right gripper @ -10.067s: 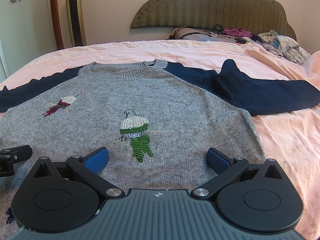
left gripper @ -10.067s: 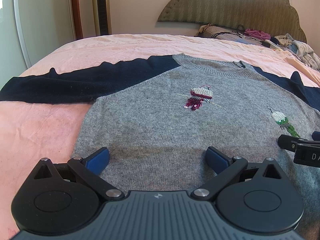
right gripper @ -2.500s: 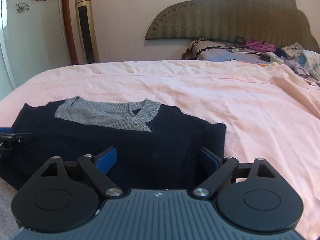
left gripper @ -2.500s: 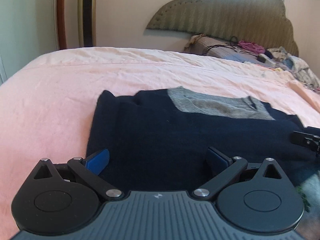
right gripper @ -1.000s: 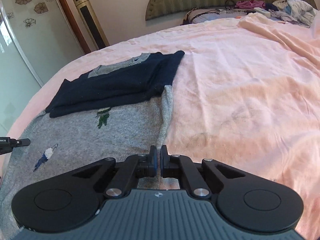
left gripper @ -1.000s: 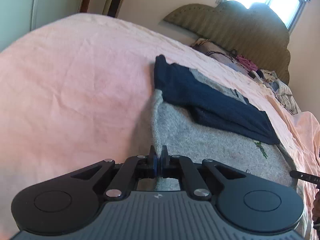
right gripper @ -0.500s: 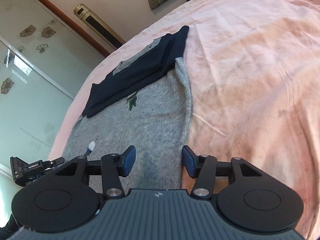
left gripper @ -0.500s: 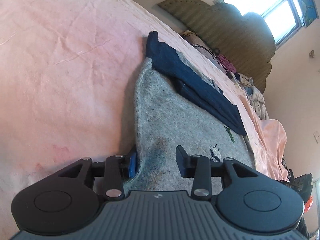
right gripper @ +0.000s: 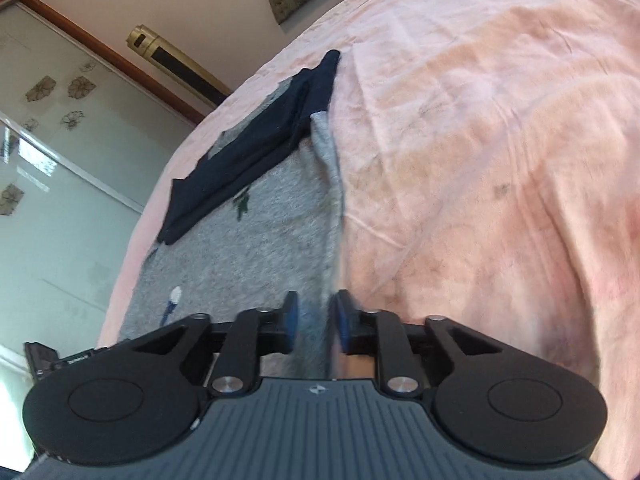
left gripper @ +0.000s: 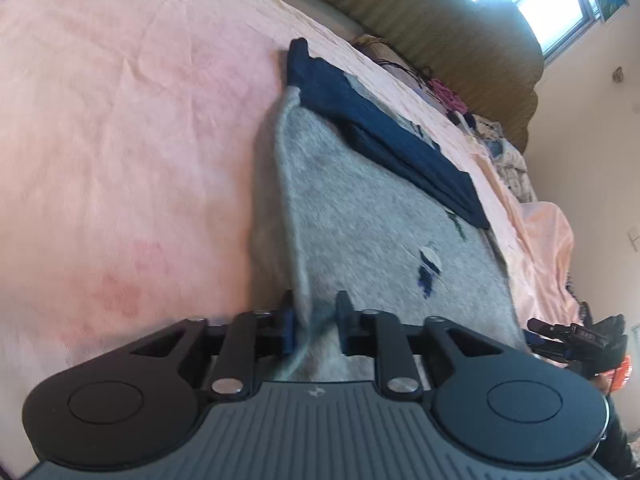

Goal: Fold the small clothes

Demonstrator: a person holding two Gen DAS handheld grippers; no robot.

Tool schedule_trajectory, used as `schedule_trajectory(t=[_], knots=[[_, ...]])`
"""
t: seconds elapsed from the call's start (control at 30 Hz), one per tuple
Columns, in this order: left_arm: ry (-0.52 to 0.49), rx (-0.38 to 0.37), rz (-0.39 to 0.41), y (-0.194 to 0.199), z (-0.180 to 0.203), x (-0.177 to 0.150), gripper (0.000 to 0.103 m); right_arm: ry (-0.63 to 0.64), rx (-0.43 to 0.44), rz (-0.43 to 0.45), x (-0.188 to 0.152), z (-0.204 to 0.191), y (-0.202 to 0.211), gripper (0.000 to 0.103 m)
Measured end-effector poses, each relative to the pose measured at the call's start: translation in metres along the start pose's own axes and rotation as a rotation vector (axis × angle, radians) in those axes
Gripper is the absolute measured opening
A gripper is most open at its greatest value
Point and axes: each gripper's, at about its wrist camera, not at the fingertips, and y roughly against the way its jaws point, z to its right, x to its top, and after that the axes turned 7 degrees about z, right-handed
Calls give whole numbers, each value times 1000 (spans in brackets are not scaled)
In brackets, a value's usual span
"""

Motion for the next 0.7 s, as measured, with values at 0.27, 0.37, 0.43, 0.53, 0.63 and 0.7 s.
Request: schedule_trajectory(t=[0.27, 0.37, 0.43, 0.53, 0.63, 0.7], knots=[[-60, 108, 68, 11, 1, -11, 3, 84, 13, -106, -24, -16, 5, 7], [-58, 112, 54, 18, -9, -5, 3, 90, -28, -73, -21, -7, 21, 6], [-36, 109, 52, 20, -8, -7, 4, 54, -8, -73, -23, 2, 24, 6], [33, 20, -18, 23, -10, -16, 19, 4, 19, -93, -28, 1, 23, 20], [127, -83, 3, 34, -13, -35, 47, 2, 118, -125, -41, -11, 31, 69], [95, -64, 32, 35, -6, -43, 45, 22, 145, -184, -54, -25, 28, 69]])
